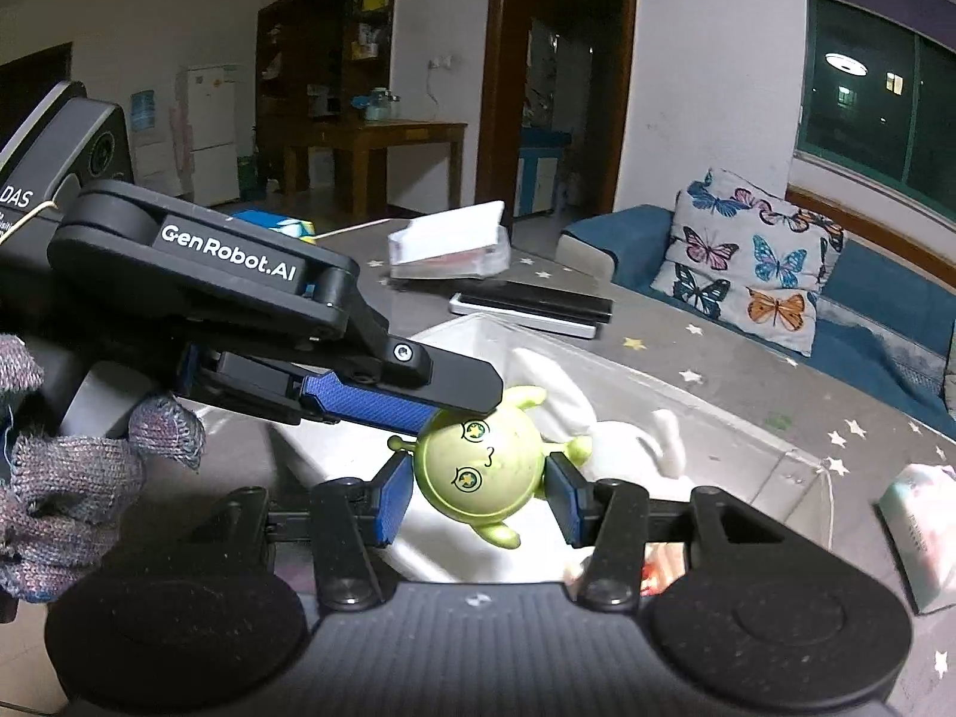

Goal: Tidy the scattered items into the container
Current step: 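Lift the green alien toy with both grippers toward the white box, then lower the alien toy into the box beside the rabbit and open both grippers, then move both grippers back to the tan peanut toy beside the box, then close the right gripper on the peanut toy while the left gripper pinches its top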

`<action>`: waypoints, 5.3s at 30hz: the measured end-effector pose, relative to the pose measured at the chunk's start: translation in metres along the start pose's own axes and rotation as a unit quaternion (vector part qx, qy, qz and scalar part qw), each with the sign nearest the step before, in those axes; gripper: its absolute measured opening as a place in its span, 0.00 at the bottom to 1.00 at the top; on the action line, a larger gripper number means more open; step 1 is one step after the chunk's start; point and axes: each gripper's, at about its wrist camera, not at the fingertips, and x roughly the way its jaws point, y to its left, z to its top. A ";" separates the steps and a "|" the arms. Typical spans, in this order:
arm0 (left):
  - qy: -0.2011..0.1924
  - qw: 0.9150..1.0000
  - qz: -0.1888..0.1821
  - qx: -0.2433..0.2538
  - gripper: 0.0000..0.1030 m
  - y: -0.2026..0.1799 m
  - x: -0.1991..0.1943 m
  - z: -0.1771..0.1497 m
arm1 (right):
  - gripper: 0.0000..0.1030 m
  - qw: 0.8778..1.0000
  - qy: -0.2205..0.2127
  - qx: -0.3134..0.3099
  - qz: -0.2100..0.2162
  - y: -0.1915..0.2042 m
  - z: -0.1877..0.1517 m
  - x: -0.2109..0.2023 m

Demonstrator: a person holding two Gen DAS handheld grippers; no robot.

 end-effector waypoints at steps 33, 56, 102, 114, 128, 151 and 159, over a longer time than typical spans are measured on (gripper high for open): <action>0.073 0.994 0.075 -0.019 0.37 0.026 0.077 0.012 | 0.47 0.991 0.133 -0.013 -0.007 -0.040 -0.002 0.086; 0.052 0.995 0.088 -0.002 0.37 0.019 0.063 0.010 | 0.48 0.993 0.114 -0.014 -0.024 -0.036 -0.001 0.075; 0.031 0.995 0.068 0.060 0.37 -0.019 -0.020 -0.093 | 0.53 0.997 0.013 0.051 -0.053 0.017 -0.089 -0.085; 0.040 0.996 0.073 0.036 0.37 -0.011 -0.013 -0.094 | 0.53 0.999 0.023 0.025 -0.036 0.028 -0.082 -0.060; 0.047 0.996 0.070 0.015 0.37 -0.001 -0.008 -0.091 | 0.60 0.998 0.049 0.010 -0.048 0.027 -0.083 -0.031; 0.052 0.997 0.064 0.000 0.37 0.004 -0.009 -0.093 | 0.62 0.997 0.057 0.000 -0.055 0.028 -0.082 -0.028; 0.055 0.997 0.061 -0.003 0.37 0.005 -0.010 -0.095 | 0.63 0.997 0.059 -0.002 -0.052 0.032 -0.084 -0.028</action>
